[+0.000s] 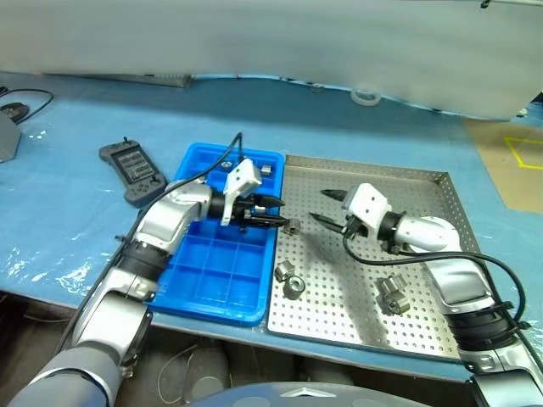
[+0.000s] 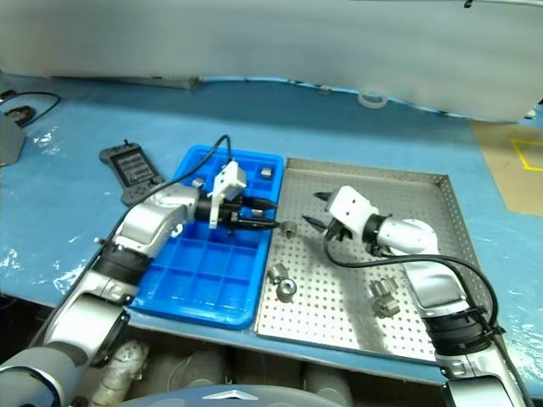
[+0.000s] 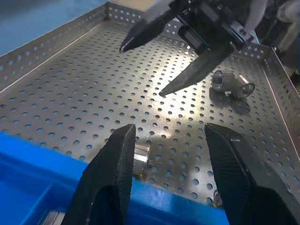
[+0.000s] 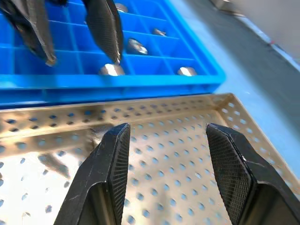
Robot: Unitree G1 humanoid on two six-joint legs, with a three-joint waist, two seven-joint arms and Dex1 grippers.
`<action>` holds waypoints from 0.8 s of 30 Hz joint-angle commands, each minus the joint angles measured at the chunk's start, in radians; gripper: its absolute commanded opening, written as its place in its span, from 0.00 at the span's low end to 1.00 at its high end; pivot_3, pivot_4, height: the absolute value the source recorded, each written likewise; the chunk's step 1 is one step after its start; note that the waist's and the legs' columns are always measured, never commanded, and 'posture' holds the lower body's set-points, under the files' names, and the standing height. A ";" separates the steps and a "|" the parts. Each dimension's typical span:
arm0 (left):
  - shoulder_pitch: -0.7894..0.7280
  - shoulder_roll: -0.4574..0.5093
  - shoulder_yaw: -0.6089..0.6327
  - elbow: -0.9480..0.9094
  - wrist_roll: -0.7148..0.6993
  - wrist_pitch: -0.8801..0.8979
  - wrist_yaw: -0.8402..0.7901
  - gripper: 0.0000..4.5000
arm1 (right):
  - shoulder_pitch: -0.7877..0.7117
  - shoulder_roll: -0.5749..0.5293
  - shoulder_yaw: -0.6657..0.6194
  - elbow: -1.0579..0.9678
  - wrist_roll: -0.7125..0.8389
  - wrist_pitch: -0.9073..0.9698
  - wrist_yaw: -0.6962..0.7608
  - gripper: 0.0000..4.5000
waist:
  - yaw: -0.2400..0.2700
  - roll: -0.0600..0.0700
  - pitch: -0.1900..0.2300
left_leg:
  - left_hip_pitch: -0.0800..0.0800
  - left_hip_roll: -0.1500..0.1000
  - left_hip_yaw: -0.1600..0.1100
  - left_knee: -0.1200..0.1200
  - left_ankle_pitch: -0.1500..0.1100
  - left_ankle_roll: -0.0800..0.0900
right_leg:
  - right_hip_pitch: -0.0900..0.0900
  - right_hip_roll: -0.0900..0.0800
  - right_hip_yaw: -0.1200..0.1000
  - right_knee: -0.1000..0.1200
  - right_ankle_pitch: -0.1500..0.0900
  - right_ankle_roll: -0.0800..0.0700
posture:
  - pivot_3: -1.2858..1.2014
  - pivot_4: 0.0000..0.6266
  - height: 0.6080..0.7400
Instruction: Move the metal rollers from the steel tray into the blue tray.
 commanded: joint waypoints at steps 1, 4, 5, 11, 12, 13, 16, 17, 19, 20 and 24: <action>-0.182 -0.037 -0.032 0.071 0.022 0.047 -0.048 0.53 | 0.047 -0.010 -0.049 -0.029 -0.005 -0.021 -0.041 0.59 | -0.005 0.000 0.000 | 0.000 0.000 0.000 0.000 0.000 0.000 | 0.000 0.000 0.000 0.000 0.000 0.000 | 0.45 0.24 1.00; -0.331 -0.088 -0.086 0.228 0.073 0.080 -0.089 0.53 | 0.096 0.003 -0.042 -0.045 -0.026 -0.032 -0.076 0.59 | -0.014 0.000 0.000 | 0.003 0.000 0.001 0.000 0.000 0.000 | 0.000 0.000 0.002 0.000 0.000 0.000 | 0.44 0.24 1.00; -0.360 -0.097 -0.114 0.268 0.098 0.066 -0.115 0.53 | 0.108 0.010 -0.040 -0.051 -0.030 -0.032 -0.089 0.59 | -0.020 0.000 0.000 | 0.003 0.000 0.001 0.000 0.000 0.000 | 0.000 0.000 0.002 0.000 0.000 0.000 | 0.43 0.24 1.00; -0.489 -0.196 -0.257 0.519 0.257 0.081 -0.166 0.53 | 0.179 0.054 -0.021 -0.078 -0.061 -0.044 -0.158 0.59 | -0.048 0.001 0.000 | 0.002 0.000 0.000 0.000 0.002 0.003 | -0.002 0.001 0.002 0.000 0.001 0.001 | 0.41 0.24 1.00; -0.496 -0.204 -0.275 0.546 0.283 0.072 -0.170 0.53 | 0.188 0.064 -0.016 -0.079 -0.068 -0.047 -0.171 0.59 | -0.052 0.001 0.000 | 0.001 0.000 0.000 0.000 0.002 0.004 | -0.002 0.001 0.002 0.000 0.001 0.001 | 0.41 0.24 1.00; -0.499 -0.211 -0.292 0.566 0.308 0.054 -0.177 0.53 | 0.198 0.075 -0.011 -0.078 -0.076 -0.052 -0.184 0.59 | -0.056 0.001 0.000 | 0.002 0.000 0.000 0.000 0.001 0.004 | -0.002 0.001 0.002 0.000 0.001 0.001 | 0.40 0.24 1.00; -0.510 -0.229 -0.301 0.612 0.348 0.028 -0.183 0.53 | 0.216 0.097 0.000 -0.069 -0.094 -0.067 -0.211 0.59 | -0.061 0.001 0.000 | 0.002 0.000 0.000 0.000 0.001 0.005 | -0.001 0.000 0.001 -0.001 0.000 0.001 | 0.40 0.24 1.00; -0.514 -0.233 -0.300 0.624 0.359 0.021 -0.182 0.53 | 0.221 0.103 0.002 -0.064 -0.098 -0.074 -0.217 0.59 | -0.062 0.001 0.000 | 0.002 0.000 0.000 0.000 0.000 0.005 | -0.001 0.000 0.001 -0.001 0.000 0.000 | 0.40 0.24 1.00; -0.521 -0.238 -0.302 0.647 0.386 0.007 -0.173 0.53 | 0.230 0.109 0.003 -0.041 -0.107 -0.096 -0.226 0.59 | -0.061 0.001 0.000 | 0.001 0.000 0.000 0.001 0.000 0.005 | 0.000 -0.001 0.002 -0.002 0.000 0.000 | 0.39 0.24 1.00; -0.522 -0.238 -0.304 0.657 0.400 -0.004 -0.171 0.53 | 0.234 0.111 0.003 -0.028 -0.110 -0.109 -0.230 0.59 | -0.061 0.001 0.000 | 0.002 0.000 0.000 0.001 -0.001 0.007 | 0.000 -0.001 0.001 -0.002 0.000 0.000 | 0.39 0.24 1.00; -0.503 -0.243 -0.317 0.684 0.450 -0.034 -0.166 0.53 | 0.236 0.120 0.010 0.021 -0.123 -0.152 -0.248 0.59 | -0.062 0.001 0.000 | 0.001 -0.001 0.000 0.004 -0.004 0.012 | 0.001 -0.003 0.001 -0.002 0.000 0.000 | 0.39 0.24 1.00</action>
